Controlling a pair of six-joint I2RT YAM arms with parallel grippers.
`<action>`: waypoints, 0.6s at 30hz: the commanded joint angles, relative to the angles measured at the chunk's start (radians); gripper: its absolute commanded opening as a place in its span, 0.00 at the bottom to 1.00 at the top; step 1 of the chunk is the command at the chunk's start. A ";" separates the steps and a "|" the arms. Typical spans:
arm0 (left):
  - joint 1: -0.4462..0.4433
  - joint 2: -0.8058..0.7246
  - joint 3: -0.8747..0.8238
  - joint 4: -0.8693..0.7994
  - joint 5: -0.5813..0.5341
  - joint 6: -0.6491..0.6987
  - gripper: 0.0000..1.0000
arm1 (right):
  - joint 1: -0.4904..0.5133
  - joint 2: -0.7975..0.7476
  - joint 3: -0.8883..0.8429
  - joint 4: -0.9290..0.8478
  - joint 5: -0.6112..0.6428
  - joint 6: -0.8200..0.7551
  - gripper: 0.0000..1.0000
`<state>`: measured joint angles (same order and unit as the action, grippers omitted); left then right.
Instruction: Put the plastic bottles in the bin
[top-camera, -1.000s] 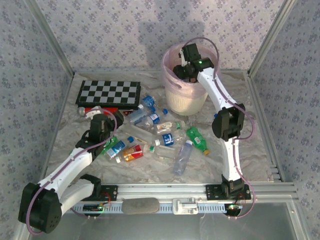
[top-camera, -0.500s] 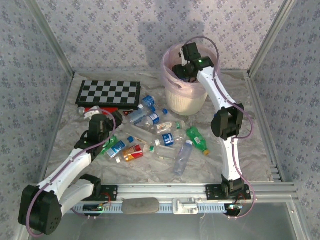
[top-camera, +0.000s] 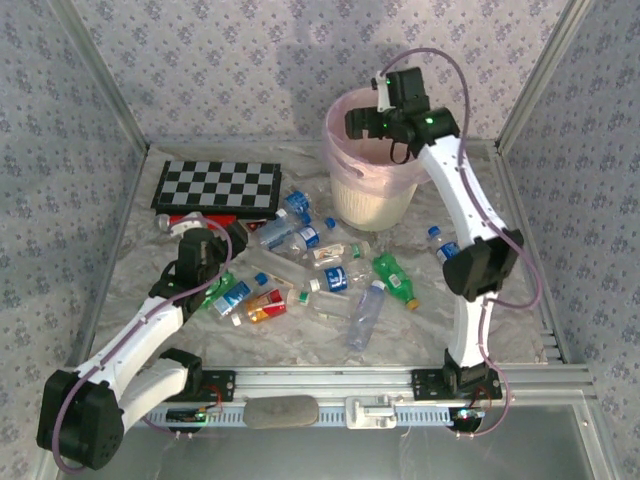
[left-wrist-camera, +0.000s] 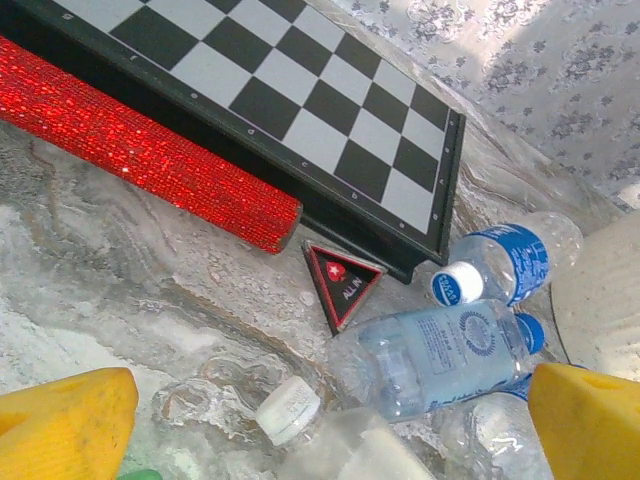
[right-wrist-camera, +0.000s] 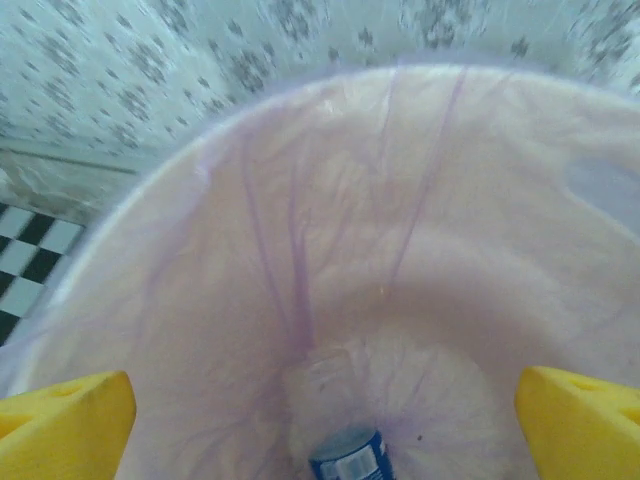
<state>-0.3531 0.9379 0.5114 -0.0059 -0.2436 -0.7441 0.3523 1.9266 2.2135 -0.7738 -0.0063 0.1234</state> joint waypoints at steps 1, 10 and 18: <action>0.007 0.009 0.063 -0.012 0.067 0.015 1.00 | 0.004 -0.146 -0.151 0.109 -0.042 0.021 0.99; -0.010 0.065 0.179 -0.099 0.179 0.032 1.00 | -0.009 -0.531 -0.682 0.321 -0.067 0.063 0.99; -0.040 0.170 0.347 -0.240 0.204 0.154 1.00 | -0.031 -0.780 -1.095 0.419 -0.095 0.122 0.99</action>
<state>-0.3878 1.0779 0.7925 -0.1726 -0.0658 -0.6617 0.3305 1.2129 1.2129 -0.4183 -0.0772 0.1989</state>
